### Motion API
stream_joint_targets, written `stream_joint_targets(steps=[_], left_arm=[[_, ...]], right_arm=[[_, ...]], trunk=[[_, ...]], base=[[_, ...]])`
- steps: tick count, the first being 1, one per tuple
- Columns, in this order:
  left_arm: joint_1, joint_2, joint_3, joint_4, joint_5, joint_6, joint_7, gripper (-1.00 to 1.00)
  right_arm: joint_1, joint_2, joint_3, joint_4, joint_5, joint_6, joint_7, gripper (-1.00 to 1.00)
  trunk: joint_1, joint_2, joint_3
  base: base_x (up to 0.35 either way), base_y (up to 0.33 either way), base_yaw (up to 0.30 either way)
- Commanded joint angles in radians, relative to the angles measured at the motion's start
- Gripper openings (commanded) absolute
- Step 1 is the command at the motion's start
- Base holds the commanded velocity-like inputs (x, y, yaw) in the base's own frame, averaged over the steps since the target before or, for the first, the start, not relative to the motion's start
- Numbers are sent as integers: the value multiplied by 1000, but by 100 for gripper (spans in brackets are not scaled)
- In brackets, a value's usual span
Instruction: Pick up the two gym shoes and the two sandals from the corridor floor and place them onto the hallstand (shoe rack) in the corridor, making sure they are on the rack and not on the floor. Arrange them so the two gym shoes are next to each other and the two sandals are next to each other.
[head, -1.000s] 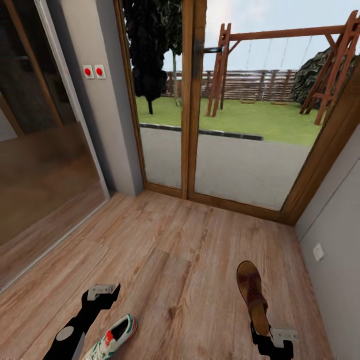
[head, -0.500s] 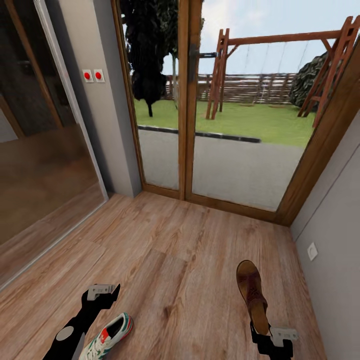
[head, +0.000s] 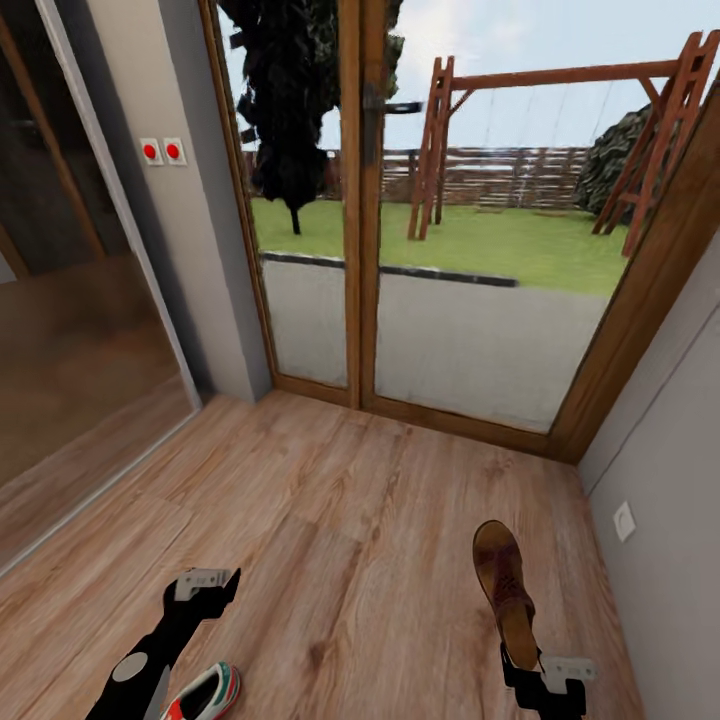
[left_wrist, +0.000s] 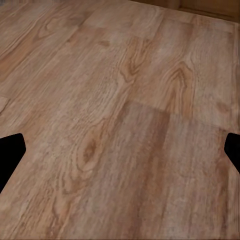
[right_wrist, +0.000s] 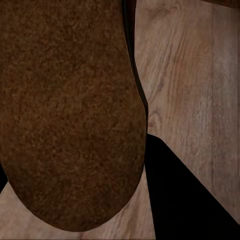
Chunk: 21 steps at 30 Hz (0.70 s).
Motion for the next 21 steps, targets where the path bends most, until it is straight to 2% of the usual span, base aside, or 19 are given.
stream_joint_targets(steps=[1,5,9,21], left_arm=[[-1,-1,6,0,-10,-5,-6,100],[-1,-1,6,0,-10,-5,-6,100],[-1,0,7,0,-10,-5,-6,100],[-1,1,7,0,-10,-4,-6,100]], right_arm=[[-1,1,-8,1,6,-3,6,-100],[-1,2,-8,0,6,-3,6,-100],[-1,2,-8,0,6,-4,6,-100],[-1,2,-8,-2,6,-3,6,-100]], trunk=[[0,0,0],[0,0,2],[0,0,4],[0,0,5]], base=[[270,-165,-188],[263,-139,-240],[96,-28,-178],[288,-17,-19]])
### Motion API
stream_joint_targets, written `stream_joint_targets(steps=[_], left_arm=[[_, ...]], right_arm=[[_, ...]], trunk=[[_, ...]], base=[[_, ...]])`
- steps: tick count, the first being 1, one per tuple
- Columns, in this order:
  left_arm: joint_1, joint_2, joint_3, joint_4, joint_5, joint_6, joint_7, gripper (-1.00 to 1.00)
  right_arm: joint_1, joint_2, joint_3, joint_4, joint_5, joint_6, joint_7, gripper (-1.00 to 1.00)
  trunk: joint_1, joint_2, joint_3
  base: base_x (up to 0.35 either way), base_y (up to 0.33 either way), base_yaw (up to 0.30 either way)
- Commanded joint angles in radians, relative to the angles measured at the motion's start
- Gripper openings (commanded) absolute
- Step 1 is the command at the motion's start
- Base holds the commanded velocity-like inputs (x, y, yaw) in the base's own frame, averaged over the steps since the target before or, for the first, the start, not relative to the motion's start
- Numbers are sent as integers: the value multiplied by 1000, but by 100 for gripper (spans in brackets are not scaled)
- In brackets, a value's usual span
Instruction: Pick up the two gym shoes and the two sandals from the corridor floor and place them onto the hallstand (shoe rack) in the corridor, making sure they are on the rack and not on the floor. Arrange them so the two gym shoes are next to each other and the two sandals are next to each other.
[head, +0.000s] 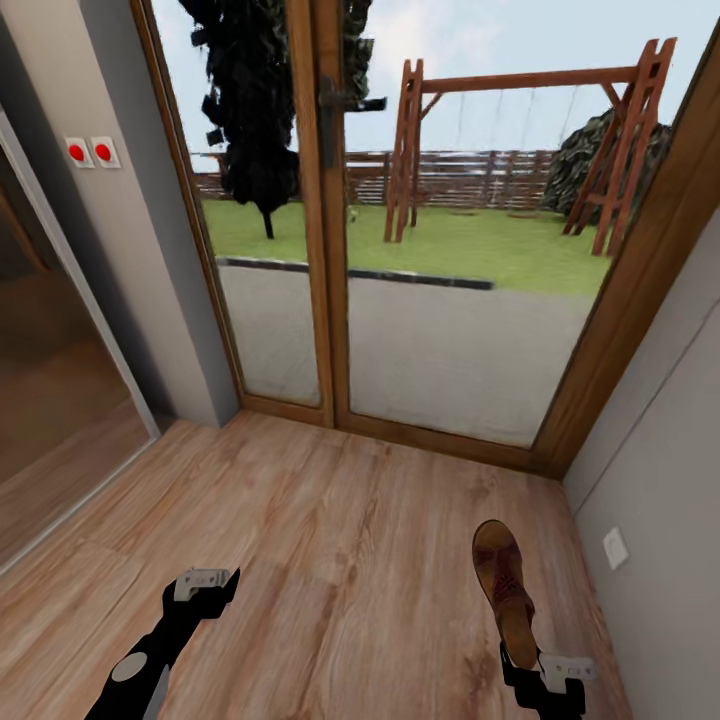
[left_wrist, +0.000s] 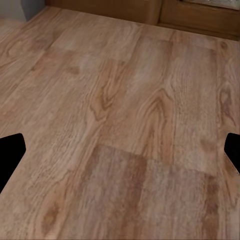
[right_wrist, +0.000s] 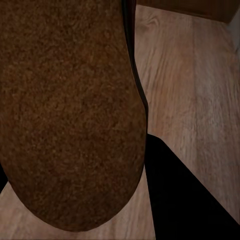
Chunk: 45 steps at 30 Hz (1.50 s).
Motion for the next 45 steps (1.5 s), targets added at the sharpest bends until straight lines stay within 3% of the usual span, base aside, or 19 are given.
stream_joint_targets(steps=[1,29,45], left_arm=[[-1,-1,6,0,-10,-6,-6,100],[-1,-1,5,0,-10,-6,-6,100],[-1,-1,6,7,-10,-6,-5,100]], right_arm=[[-1,1,-8,1,6,-3,6,-100],[-1,1,-9,-1,6,-4,6,-100],[-1,1,-9,-1,6,-4,6,-100]], trunk=[[0,0,-1],[0,0,-1],[0,0,-1]], base=[[313,-136,0],[164,-87,0],[307,-89,71]])
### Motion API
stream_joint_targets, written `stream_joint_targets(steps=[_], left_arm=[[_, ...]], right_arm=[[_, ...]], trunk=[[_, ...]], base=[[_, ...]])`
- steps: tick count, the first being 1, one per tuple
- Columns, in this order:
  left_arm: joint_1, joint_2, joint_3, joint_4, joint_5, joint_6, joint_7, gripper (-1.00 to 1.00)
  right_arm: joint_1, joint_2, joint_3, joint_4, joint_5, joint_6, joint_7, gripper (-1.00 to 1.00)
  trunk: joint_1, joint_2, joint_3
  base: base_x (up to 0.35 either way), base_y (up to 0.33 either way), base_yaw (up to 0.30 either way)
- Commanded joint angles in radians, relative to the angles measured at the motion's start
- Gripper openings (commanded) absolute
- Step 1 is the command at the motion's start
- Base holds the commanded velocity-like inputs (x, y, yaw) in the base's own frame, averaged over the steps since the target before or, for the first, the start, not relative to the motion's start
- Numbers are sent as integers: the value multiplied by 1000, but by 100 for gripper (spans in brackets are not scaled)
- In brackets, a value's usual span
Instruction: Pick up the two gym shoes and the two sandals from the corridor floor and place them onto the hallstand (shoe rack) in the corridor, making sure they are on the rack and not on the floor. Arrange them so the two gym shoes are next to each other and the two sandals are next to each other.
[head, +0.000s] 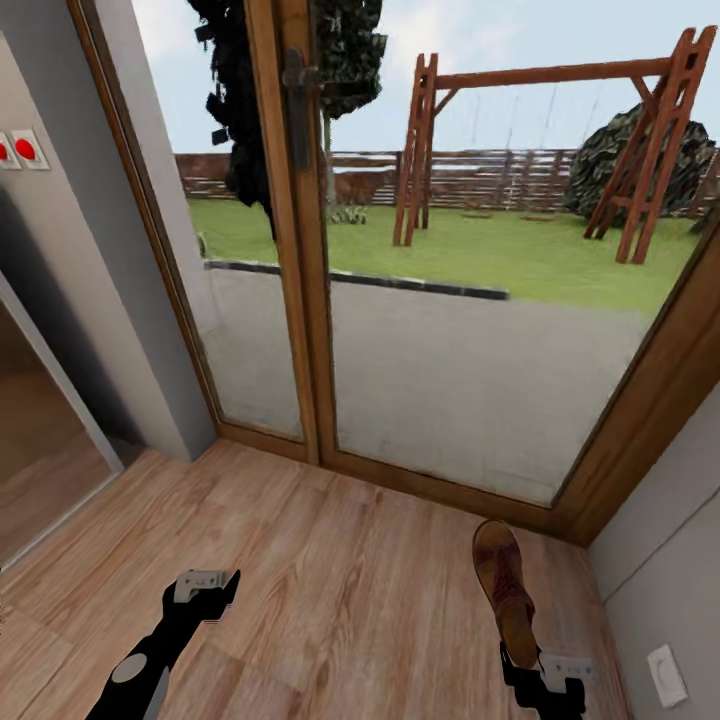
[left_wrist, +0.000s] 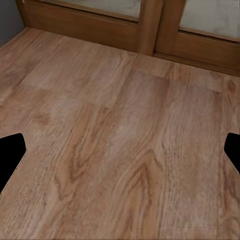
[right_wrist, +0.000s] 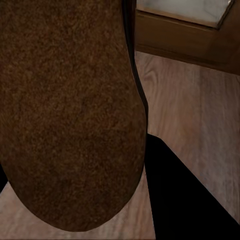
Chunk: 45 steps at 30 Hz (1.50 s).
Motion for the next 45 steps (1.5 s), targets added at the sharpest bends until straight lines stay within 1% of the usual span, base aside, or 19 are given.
stream_joint_targets(steps=[1,5,9,14,16,17,20,23,26,30,34,45], left_arm=[[-1,-1,6,3,-11,-6,-6,100],[-1,-1,6,6,-10,-6,-6,100],[-1,0,6,7,7,-6,-6,100],[1,2,7,16,24,-8,-5,100],[3,3,16,25,32,-16,0,100],[4,3,26,32,35,-27,7,100],[6,2,47,47,38,-58,27,100],[14,2,60,69,39,-81,49,100],[25,3,65,84,40,-95,64,100],[35,2,67,92,41,-117,72,100],[40,-3,67,99,36,-151,75,100],[40,-4,67,107,39,-157,76,100]], right_arm=[[-1,1,-8,1,6,-3,6,-100],[-1,1,-8,1,6,-3,6,-100],[-1,1,-7,2,6,-3,6,-100],[-1,1,-7,2,6,-3,6,-100],[-1,1,-7,2,6,-3,6,-100],[-1,1,-7,2,6,-3,6,-100],[-1,1,-7,2,6,-3,6,-100],[-1,1,-7,2,6,-3,6,-100],[-1,1,-7,2,6,-3,6,-100],[-1,1,-7,2,6,-3,6,-100],[-1,1,-7,2,6,-3,6,-100],[-1,1,-7,2,6,-3,6,-100]], trunk=[[0,0,-1],[0,0,-1],[0,0,-1],[0,0,-1],[0,0,-1],[0,0,-1],[0,0,-1],[0,0,0],[0,0,1],[0,0,3],[0,0,5],[0,0,11]], base=[[328,-102,244],[312,-63,260],[221,-13,274],[79,-3,277],[26,-1,277],[15,-1,277],[9,0,277],[4,0,277],[2,0,277],[27,0,277],[222,-80,277],[287,-198,277]])
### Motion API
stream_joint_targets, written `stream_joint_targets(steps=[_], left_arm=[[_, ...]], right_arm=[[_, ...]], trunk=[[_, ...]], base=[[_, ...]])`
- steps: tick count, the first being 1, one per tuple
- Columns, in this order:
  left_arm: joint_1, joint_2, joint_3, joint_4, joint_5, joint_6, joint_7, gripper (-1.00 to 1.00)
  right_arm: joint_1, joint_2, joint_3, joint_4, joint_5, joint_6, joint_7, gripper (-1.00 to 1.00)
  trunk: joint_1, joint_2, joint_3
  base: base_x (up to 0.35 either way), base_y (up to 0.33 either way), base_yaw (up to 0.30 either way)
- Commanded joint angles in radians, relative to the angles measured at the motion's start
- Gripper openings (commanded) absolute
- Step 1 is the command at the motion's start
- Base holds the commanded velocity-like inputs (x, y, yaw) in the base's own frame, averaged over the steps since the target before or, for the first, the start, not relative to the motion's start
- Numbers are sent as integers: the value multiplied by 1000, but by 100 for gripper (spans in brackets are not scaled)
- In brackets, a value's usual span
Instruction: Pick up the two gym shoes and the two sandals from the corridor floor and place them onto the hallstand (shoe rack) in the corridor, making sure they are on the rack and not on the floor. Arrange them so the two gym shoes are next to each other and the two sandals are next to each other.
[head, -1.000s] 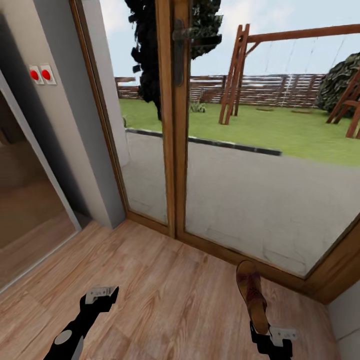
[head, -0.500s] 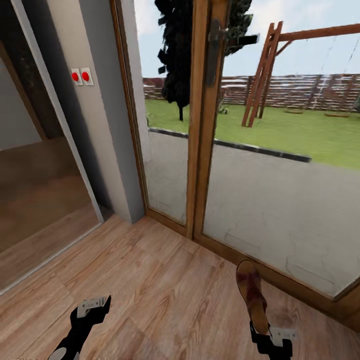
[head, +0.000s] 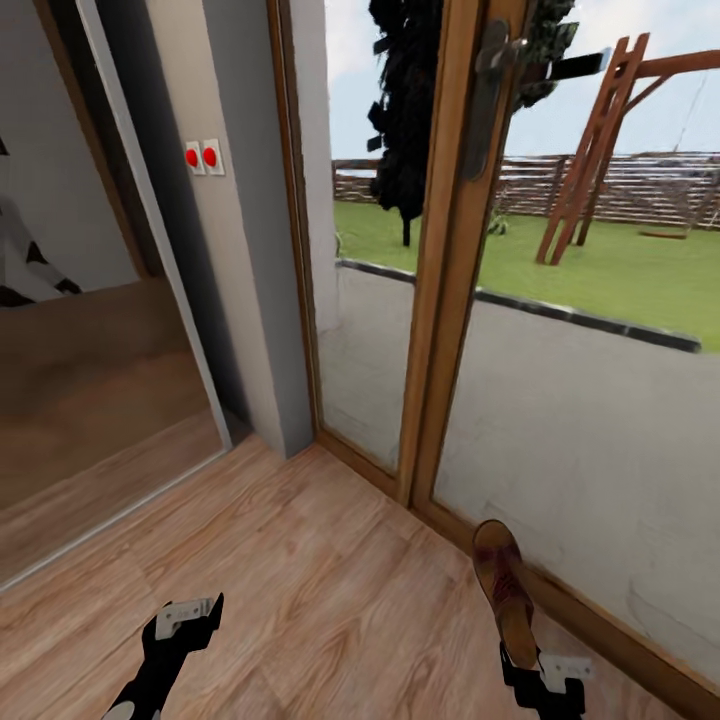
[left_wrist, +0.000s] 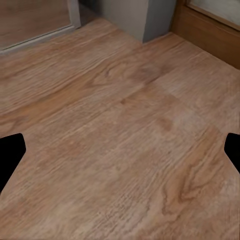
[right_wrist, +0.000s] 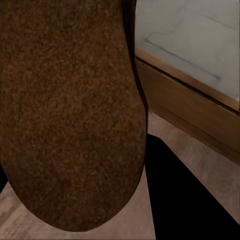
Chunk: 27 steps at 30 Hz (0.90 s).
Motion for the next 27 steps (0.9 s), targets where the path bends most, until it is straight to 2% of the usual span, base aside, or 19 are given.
stream_joint_targets(steps=[1,5,18,22,27], left_arm=[[-1,-1,8,1,-10,-4,-7,100],[-1,0,9,1,-8,-4,-6,100],[0,0,10,23,-6,-10,-6,100],[0,0,10,41,-6,-58,-6,100],[0,0,11,63,-6,-75,-5,100]], right_arm=[[-1,1,-8,1,6,-3,6,-100],[-1,1,-8,1,6,-3,6,-100],[-1,1,-9,2,6,-3,6,-100],[-1,1,-9,2,6,-3,6,-100],[-1,0,-9,2,6,-3,6,-100]], trunk=[[0,0,0],[0,0,2],[0,0,9],[0,0,12],[0,0,15]], base=[[284,-198,277],[178,-101,277],[10,-5,277],[0,0,277],[0,0,277]])
